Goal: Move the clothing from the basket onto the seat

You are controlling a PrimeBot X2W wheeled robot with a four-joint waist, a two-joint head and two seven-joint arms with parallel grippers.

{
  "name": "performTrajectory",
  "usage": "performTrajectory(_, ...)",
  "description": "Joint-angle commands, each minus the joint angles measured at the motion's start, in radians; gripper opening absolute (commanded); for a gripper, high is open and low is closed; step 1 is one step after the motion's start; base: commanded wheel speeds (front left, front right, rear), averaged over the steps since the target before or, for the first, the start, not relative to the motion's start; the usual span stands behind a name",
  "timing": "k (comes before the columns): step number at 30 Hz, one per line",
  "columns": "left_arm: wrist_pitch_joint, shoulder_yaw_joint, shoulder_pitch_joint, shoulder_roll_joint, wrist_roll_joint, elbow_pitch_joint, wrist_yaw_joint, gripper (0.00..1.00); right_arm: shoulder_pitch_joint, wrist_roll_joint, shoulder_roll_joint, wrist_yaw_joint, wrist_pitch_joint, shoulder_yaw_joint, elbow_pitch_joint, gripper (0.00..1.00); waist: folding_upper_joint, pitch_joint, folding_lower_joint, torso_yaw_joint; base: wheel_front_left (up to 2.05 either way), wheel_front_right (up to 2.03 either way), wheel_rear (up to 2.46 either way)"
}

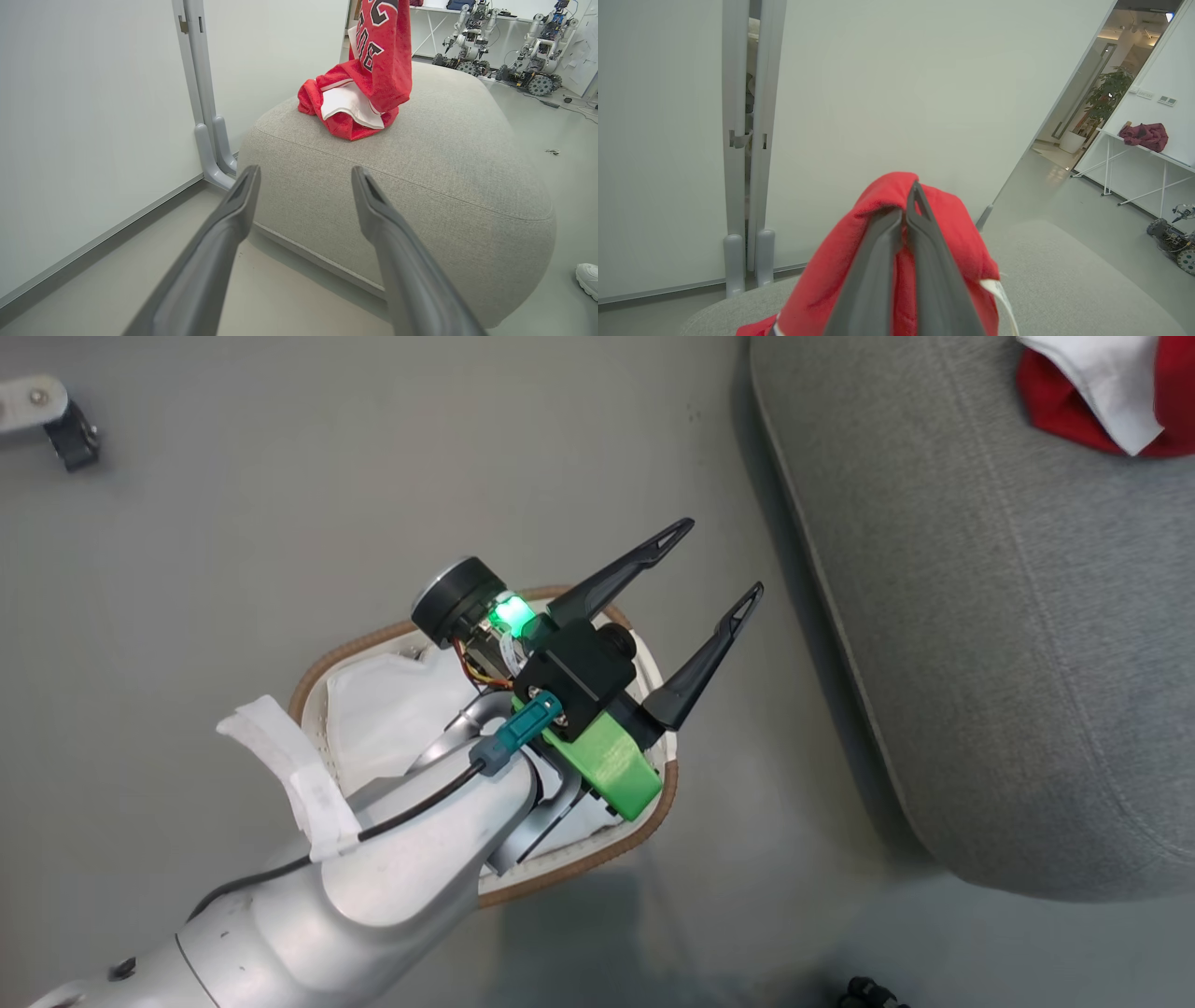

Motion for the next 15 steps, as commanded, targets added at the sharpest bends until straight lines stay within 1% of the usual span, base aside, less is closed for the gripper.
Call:
performTrajectory(1, 0.005, 0.004, -0.024, 0.012, 0.016, -0.008, 0.008, 1.00, 0.034, -0.011, 0.018, -0.001, -0.020, -0.022, 0.031, 0.00, -0.0001, 0.072, -0.0001, 0.036, 0.00, 0.00, 0.00)
performTrajectory(6, 0.022, -0.004, -0.037, 0.028, 0.029, -0.026, 0.015, 1.00, 0.119, -0.035, 0.090, -0.001, -0.097, -0.083, 0.154, 0.00, -0.0001, 0.118, -0.0001, 0.027, 0.00, 0.00, 0.00)
performTrajectory(12, 0.034, -0.007, -0.039, 0.046, 0.025, -0.040, 0.022, 1.00, 0.166, -0.059, 0.147, -0.001, -0.152, -0.098, 0.258, 0.00, -0.0001, 0.128, -0.0001, 0.005, 0.00, 0.00, 0.00)
performTrajectory(13, 0.036, -0.007, -0.039, 0.047, 0.024, -0.041, 0.023, 1.00, 0.169, -0.061, 0.156, -0.001, -0.158, -0.099, 0.268, 0.09, -0.0001, 0.127, -0.0001, 0.001, 0.00, 0.00, 0.00)
performTrajectory(14, 0.038, -0.006, -0.038, 0.050, 0.023, -0.043, 0.025, 1.00, 0.172, -0.063, 0.164, -0.001, -0.165, -0.099, 0.278, 0.25, -0.0001, 0.125, -0.0001, -0.004, 0.00, 0.00, 0.00)
performTrajectory(15, 0.038, -0.005, -0.038, 0.052, 0.021, -0.045, 0.025, 1.00, 0.175, -0.066, 0.169, -0.001, -0.169, -0.098, 0.285, 0.44, -0.0001, 0.124, -0.0001, -0.009, 0.00, 0.00, 0.00)
